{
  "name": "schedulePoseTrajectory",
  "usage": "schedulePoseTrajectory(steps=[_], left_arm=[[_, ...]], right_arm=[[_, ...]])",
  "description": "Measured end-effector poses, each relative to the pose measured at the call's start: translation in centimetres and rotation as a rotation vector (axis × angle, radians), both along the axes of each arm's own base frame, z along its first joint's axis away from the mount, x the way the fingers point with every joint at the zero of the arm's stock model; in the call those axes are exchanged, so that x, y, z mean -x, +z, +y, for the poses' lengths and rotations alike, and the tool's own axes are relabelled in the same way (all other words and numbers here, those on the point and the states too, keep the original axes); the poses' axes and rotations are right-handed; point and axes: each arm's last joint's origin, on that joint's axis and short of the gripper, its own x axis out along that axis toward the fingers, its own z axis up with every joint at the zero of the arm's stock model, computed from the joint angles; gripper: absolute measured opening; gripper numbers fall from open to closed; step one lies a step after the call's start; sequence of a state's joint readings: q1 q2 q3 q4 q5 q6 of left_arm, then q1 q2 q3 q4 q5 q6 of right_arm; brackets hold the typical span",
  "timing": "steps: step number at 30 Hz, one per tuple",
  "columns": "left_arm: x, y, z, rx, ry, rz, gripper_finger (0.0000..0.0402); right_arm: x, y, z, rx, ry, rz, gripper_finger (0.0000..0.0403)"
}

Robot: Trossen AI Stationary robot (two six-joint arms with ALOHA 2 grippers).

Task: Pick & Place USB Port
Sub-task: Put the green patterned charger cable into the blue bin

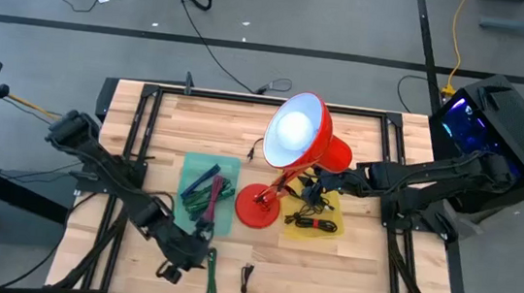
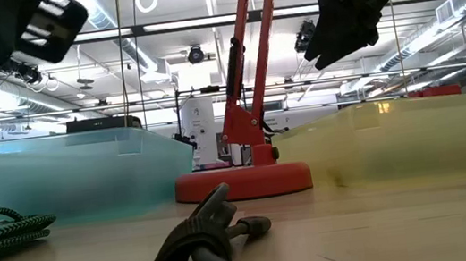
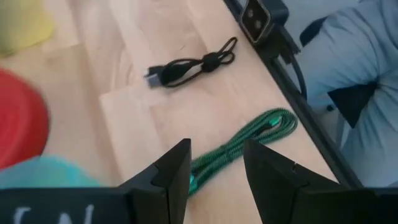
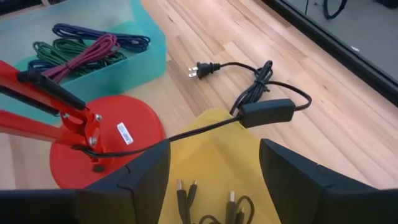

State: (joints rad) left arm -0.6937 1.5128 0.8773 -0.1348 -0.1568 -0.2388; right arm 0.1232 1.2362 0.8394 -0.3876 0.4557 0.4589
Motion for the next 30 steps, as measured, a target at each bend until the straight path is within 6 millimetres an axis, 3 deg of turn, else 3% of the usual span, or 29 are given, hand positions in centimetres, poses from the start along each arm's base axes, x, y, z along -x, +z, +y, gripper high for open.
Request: schedulePoseTrajectory(steps=[9, 20, 30], left_arm=[[-2.0, -0.1, -1.7, -0.2, -0.136, 0.081, 0.0153], [-4.0, -0.8, -3.2, -0.283, -0.225, 0.192, 0.0153], [-4.7, -1.3, -2.7, -0.367, -0.32, 0.182, 0.015]], right_arm=[[0.0, 0.0, 0.0, 0.014, 0.016, 0.009, 0.0247], [-0.1, 0.1, 0.0, 0.032, 0.031, 0.003, 0.0247], [-0.3, 0.3, 0.0, 0.032, 0.037, -0.028, 0.0247]])
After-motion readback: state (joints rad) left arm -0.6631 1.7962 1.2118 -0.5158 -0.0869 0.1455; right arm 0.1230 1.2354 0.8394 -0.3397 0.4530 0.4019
